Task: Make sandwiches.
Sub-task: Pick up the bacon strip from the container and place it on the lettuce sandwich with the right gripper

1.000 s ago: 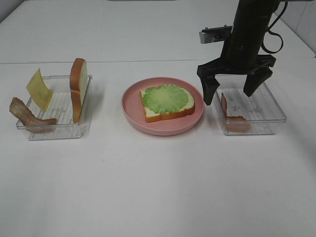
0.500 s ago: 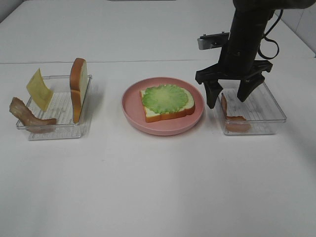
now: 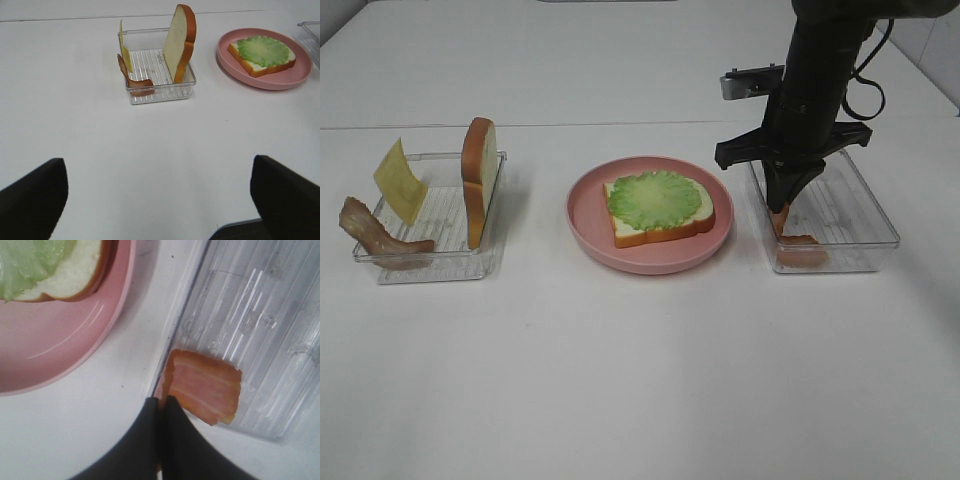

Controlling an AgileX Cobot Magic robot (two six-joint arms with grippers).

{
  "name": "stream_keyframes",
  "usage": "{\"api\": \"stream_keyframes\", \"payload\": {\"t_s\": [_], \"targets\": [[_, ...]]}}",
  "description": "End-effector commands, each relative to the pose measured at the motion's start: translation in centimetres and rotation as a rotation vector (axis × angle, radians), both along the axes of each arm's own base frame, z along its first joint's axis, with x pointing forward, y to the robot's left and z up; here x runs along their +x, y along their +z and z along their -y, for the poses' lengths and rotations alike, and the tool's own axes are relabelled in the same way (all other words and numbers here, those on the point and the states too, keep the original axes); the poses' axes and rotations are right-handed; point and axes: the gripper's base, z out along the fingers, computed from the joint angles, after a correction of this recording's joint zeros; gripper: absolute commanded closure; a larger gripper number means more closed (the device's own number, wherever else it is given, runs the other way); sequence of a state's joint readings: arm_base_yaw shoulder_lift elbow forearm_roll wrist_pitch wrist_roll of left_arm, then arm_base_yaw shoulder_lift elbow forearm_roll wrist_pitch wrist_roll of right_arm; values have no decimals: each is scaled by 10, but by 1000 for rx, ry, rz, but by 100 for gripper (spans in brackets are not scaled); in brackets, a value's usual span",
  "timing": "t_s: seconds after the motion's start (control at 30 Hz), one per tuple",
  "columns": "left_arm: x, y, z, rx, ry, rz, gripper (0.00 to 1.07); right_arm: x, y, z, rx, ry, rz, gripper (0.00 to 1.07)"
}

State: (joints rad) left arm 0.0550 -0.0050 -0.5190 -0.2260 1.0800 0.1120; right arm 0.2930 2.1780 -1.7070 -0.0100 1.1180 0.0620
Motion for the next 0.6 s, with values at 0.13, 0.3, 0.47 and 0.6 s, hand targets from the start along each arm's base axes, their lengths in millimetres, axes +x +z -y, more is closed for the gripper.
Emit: {"api": "stream_keyframes", "payload": {"t_s": [0.13,0.3,0.47,0.6], "targets": [[-1,-1,0,-2,5,15,16,0,-1,3,-19,-6,3,107],[-1,-1,0,-2,5,15,16,-3,4,6,-43,1,-16,107],[-1,-1,0,-2,5,15,16,-7,27,11,-73,15,28,107],[-1,-1,0,-2,5,15,16,-14,60,13,-57,13,96,107]]}}
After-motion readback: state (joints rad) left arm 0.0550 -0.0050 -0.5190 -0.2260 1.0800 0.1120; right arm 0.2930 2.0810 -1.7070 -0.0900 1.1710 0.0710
